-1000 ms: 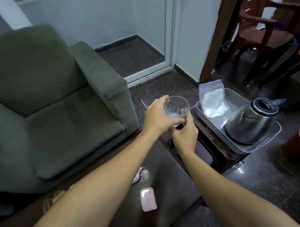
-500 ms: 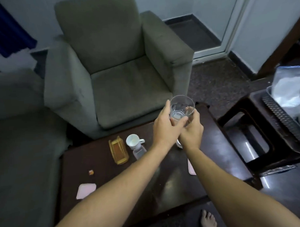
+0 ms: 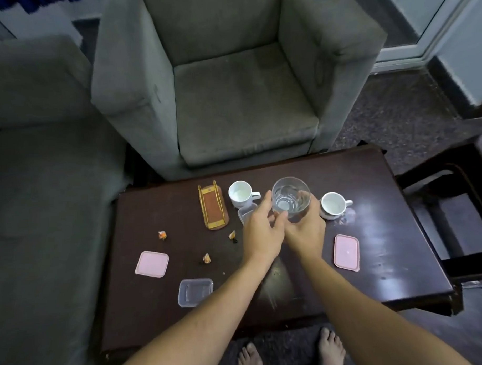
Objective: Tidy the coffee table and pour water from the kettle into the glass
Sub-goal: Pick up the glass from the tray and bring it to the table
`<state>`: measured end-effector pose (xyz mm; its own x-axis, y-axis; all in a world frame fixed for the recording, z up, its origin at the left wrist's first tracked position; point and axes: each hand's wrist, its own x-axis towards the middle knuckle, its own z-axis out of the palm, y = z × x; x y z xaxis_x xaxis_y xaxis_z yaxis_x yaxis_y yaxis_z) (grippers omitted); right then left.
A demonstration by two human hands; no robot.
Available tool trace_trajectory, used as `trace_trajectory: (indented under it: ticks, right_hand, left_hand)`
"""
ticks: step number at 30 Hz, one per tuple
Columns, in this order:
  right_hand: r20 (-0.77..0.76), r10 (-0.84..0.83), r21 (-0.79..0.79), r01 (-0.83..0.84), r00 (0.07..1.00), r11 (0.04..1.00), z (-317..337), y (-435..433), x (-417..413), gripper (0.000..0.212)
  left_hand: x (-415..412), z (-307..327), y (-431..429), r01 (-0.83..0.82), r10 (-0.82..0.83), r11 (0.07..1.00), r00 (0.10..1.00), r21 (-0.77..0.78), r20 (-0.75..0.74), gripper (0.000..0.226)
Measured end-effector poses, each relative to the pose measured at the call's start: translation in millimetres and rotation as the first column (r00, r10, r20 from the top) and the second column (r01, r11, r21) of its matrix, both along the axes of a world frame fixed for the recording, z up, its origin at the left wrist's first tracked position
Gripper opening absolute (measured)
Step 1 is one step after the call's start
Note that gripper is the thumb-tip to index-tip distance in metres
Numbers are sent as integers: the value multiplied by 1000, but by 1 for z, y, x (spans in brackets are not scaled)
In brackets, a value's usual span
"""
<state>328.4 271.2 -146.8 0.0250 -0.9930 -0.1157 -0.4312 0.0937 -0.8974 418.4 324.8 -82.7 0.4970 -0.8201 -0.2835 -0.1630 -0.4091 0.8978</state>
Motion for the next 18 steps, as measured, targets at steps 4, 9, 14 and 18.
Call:
trace_trajectory:
  ticks: [4,9,14,18]
  right_hand:
    - [-12,22,36,-22,1000,999,-27,5,-6,67]
    - [11,29,98,-30,1000,995,-55,9,-14,66]
    - [2,24,115,-24,1000,993,-71,10,-17,70]
    - [4,38,122,-38,999,992,-78,8,-17,70]
  left_hand:
    - [-3,-24,5,17,-19,998,999,65,39,59]
    - [-8,-45,9,8,-13,994,999,110,41,53]
    - [-10,-62,12,39,-45,990,998,134,38,53]
    - [-12,-70,10,42,-45,989,999,141,22,55]
